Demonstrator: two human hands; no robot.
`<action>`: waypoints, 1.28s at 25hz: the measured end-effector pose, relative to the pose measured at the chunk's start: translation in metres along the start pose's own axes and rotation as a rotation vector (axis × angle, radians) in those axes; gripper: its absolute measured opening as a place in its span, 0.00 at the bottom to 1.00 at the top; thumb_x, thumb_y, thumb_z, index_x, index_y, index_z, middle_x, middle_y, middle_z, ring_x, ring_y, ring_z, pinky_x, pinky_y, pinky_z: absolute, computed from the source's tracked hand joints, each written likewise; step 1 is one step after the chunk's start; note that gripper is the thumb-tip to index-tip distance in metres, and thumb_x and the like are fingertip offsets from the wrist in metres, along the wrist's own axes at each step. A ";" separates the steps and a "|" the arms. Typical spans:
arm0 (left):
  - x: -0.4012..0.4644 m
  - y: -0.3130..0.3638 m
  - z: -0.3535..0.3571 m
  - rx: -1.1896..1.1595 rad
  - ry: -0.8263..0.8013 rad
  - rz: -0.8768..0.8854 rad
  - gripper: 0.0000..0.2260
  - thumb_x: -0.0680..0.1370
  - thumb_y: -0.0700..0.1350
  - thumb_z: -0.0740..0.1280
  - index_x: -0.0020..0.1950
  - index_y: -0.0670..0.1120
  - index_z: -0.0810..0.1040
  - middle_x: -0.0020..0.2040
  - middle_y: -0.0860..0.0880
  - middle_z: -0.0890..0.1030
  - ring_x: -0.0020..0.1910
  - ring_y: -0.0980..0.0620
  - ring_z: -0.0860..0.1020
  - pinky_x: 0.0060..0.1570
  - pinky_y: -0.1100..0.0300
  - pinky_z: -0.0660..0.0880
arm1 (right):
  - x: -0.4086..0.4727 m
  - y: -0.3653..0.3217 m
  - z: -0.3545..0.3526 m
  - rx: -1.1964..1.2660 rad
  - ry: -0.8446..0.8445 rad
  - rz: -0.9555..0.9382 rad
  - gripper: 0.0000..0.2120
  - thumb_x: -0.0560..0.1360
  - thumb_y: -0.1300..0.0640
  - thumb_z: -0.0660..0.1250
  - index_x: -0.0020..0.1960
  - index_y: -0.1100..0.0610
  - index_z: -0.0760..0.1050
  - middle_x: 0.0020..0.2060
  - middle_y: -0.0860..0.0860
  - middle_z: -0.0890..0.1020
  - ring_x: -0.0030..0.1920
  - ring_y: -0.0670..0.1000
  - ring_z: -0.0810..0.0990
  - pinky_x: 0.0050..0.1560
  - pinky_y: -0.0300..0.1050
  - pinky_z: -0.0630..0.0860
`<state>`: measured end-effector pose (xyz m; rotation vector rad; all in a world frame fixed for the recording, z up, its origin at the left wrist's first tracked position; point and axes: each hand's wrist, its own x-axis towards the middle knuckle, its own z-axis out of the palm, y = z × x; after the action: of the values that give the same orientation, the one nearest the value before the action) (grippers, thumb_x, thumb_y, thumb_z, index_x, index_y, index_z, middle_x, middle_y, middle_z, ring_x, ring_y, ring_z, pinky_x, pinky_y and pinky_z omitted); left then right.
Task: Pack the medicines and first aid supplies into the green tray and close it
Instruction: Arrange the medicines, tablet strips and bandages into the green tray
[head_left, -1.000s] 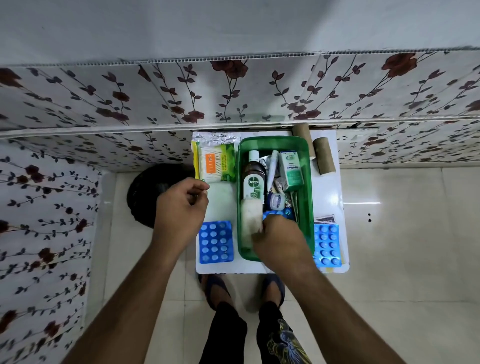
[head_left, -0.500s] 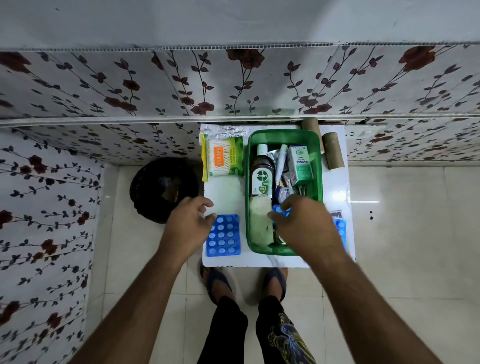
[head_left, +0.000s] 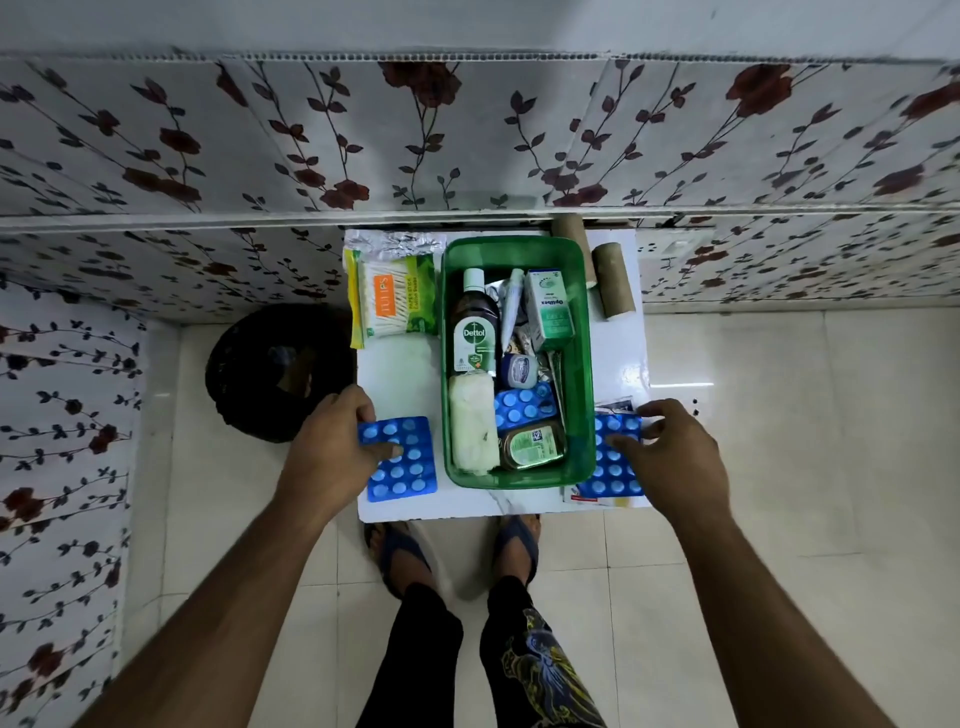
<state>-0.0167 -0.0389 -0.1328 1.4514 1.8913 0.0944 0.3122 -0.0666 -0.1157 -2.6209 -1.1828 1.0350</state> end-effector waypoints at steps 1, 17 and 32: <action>-0.002 0.000 -0.003 -0.028 -0.013 0.003 0.16 0.67 0.43 0.77 0.42 0.48 0.70 0.39 0.48 0.76 0.37 0.49 0.75 0.34 0.56 0.69 | 0.001 0.001 0.004 0.008 -0.006 0.003 0.20 0.70 0.49 0.74 0.59 0.49 0.74 0.52 0.48 0.83 0.48 0.51 0.81 0.43 0.47 0.76; 0.036 0.165 -0.047 -0.246 0.204 0.291 0.07 0.72 0.40 0.73 0.47 0.49 0.81 0.46 0.51 0.82 0.43 0.53 0.79 0.44 0.61 0.74 | 0.003 0.000 -0.045 0.586 -0.049 0.080 0.09 0.72 0.62 0.74 0.51 0.57 0.79 0.43 0.52 0.85 0.43 0.51 0.84 0.36 0.42 0.75; 0.046 0.162 -0.030 0.076 0.344 0.482 0.11 0.75 0.38 0.66 0.56 0.44 0.81 0.53 0.46 0.81 0.50 0.48 0.78 0.47 0.59 0.72 | -0.025 -0.068 -0.080 0.680 -0.039 -0.122 0.11 0.71 0.61 0.75 0.50 0.51 0.79 0.40 0.49 0.86 0.38 0.45 0.86 0.31 0.38 0.78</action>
<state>0.0919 0.0694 -0.0573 2.0236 1.7735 0.5344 0.3061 -0.0214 -0.0179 -1.9859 -0.7894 1.2004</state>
